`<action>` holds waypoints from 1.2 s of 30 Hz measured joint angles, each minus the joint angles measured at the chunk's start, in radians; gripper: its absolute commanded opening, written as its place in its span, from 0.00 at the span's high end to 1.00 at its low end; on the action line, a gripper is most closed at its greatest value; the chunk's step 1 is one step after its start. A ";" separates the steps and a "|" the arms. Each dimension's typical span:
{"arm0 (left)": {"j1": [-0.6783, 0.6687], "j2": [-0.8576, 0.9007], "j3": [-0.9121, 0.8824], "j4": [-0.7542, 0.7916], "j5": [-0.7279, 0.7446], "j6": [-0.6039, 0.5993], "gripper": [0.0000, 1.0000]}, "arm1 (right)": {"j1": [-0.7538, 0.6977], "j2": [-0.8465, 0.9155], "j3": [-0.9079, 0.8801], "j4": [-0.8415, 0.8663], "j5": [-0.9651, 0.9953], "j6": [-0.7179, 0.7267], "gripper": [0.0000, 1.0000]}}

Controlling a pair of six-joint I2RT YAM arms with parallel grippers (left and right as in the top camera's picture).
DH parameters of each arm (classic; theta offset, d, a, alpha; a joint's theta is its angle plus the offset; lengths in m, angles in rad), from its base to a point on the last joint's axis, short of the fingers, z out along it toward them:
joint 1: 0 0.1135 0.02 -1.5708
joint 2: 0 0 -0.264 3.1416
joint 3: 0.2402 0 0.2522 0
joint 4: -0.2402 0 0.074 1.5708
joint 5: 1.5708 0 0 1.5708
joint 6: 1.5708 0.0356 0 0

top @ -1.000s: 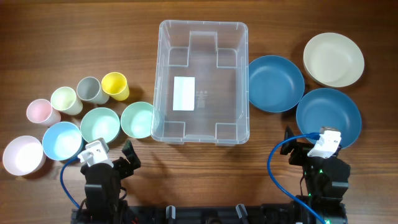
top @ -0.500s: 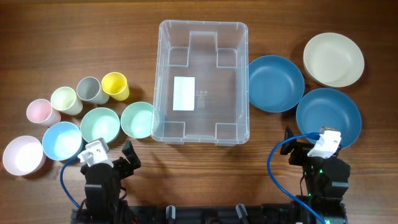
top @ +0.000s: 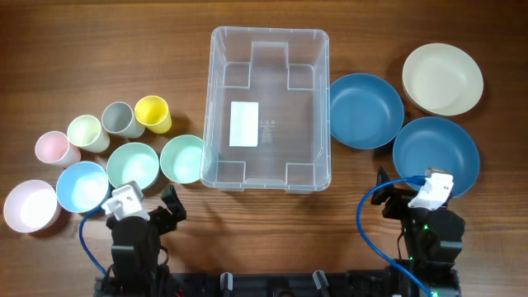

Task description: Pack container

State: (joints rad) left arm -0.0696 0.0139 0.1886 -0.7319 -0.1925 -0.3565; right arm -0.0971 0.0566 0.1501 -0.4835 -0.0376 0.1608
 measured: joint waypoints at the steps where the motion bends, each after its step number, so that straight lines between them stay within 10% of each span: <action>1: 0.000 0.000 0.000 0.020 0.000 0.000 0.00 | 0.000 0.000 0.000 0.000 0.000 0.031 0.00; 13: 0.000 0.000 0.000 0.098 0.076 0.000 0.00 | 0.000 0.000 0.000 0.002 -0.025 0.345 0.00; 24: 0.000 0.000 -0.001 0.125 0.098 0.000 0.00 | 0.000 0.026 0.019 0.013 -0.192 0.302 0.00; 36: 0.000 0.000 -0.002 0.214 0.105 0.000 0.00 | 0.000 0.583 0.448 -0.032 -0.209 0.253 0.01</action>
State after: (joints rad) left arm -0.0696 0.0139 0.1867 -0.5175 -0.0872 -0.3565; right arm -0.0971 0.6399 0.5980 -0.5159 -0.2470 0.4133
